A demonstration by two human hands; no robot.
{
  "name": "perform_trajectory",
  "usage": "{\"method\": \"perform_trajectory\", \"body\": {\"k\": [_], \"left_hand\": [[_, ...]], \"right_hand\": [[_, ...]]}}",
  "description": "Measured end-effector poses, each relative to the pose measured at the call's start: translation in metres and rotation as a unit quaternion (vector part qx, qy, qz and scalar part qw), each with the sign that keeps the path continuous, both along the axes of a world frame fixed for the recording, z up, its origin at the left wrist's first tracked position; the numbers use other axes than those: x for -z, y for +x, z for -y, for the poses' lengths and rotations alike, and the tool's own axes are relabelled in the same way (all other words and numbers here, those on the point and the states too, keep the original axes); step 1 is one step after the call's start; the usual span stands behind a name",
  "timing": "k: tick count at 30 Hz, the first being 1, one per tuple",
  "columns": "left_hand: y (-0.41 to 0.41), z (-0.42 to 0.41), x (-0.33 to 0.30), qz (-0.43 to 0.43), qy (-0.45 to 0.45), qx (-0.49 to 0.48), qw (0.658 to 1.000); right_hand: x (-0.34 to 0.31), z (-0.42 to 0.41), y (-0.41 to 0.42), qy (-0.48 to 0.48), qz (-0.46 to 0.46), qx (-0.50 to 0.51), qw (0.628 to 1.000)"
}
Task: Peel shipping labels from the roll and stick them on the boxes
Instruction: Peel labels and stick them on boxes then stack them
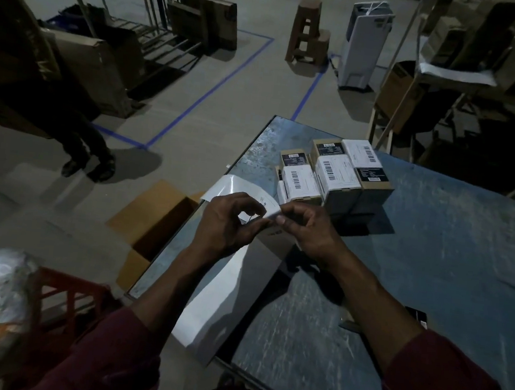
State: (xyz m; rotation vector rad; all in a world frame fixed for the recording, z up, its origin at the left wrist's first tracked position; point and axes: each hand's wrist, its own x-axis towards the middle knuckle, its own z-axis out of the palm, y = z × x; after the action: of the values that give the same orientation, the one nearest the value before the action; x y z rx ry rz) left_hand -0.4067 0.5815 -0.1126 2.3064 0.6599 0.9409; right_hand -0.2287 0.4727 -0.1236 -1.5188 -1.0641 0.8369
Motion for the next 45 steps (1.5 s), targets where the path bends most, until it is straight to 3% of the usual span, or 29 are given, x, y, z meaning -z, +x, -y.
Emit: {"method": "perform_trajectory", "body": {"k": [4, 10, 15, 19, 21, 29, 33, 45], "left_hand": [[0.001, 0.003, -0.002, -0.015, 0.060, 0.007, 0.998], [0.001, 0.010, -0.003, -0.014, 0.055, -0.011, 0.998], [0.004, 0.010, -0.008, -0.039, -0.140, -0.029, 0.989], [0.009, 0.011, -0.013, -0.010, -0.322, -0.060, 0.945], [0.009, 0.010, -0.013, -0.001, -0.367, -0.064, 0.928], [-0.002, 0.016, -0.004, -0.063, -0.185, -0.024, 0.980], [0.001, 0.024, -0.001, -0.028, -0.055, -0.052, 0.997], [0.008, 0.019, -0.004, -0.025, -0.245, -0.079, 0.966]], "right_hand": [[0.000, 0.003, -0.004, 0.014, -0.005, 0.047, 0.999], [-0.002, 0.006, -0.006, 0.039, 0.044, 0.067, 0.996], [-0.002, 0.008, -0.007, 0.044, 0.065, 0.063, 0.995], [-0.001, 0.007, -0.010, 0.034, 0.071, 0.067, 0.995], [0.003, 0.006, -0.012, 0.031, 0.071, 0.069, 0.995], [0.013, 0.013, -0.014, 0.028, 0.038, 0.076, 0.996], [0.012, 0.013, -0.018, 0.026, 0.036, 0.064, 0.997], [0.010, 0.012, -0.012, 0.007, 0.057, 0.044, 0.997]]}}
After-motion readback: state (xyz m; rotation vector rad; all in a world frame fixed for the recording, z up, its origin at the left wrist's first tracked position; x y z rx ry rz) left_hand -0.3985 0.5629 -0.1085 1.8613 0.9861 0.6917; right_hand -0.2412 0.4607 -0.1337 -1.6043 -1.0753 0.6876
